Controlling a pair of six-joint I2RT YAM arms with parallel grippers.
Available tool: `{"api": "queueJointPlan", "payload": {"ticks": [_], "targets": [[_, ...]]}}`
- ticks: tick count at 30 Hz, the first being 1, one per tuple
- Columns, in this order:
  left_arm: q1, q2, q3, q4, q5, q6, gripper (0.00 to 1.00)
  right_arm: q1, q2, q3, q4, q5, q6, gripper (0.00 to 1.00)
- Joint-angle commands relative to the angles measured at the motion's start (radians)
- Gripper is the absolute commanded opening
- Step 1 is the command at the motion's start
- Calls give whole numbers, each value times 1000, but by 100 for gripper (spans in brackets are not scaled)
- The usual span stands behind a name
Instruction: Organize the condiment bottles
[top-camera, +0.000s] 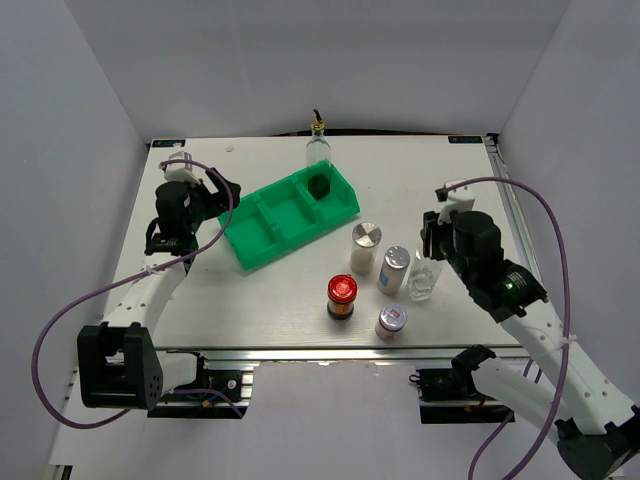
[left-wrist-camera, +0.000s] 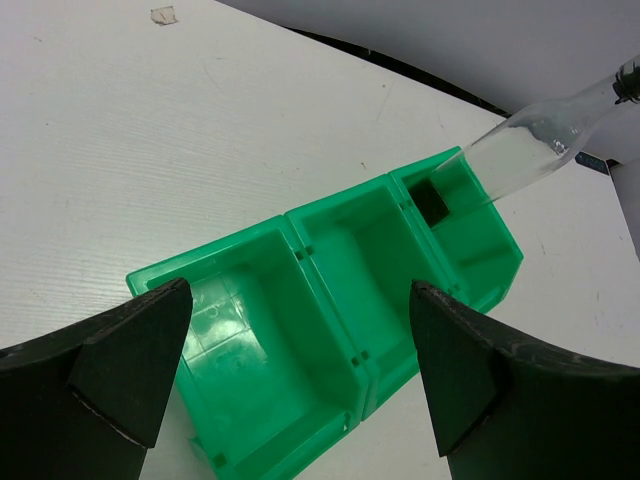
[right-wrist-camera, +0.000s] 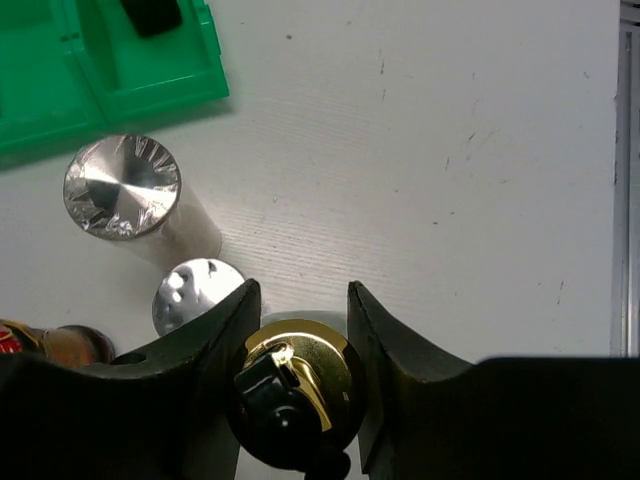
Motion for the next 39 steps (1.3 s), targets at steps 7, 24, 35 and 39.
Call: {"api": "queueJointPlan", "payload": {"ticks": [7,24,35,39], "targets": [[1,-33,12,-16,-17,13,98,3,159,178,385,109,-147,0],[1,-53,7,-42,-69,40,98,-9,686,701,491,-70,-263,0],[0,-46,15,-59,-104,51,98,-9,892,914,440,-296,-176,0],[0,-42,15,-59,-107,54,98,-9,969,965,442,-332,-165,0]]}}
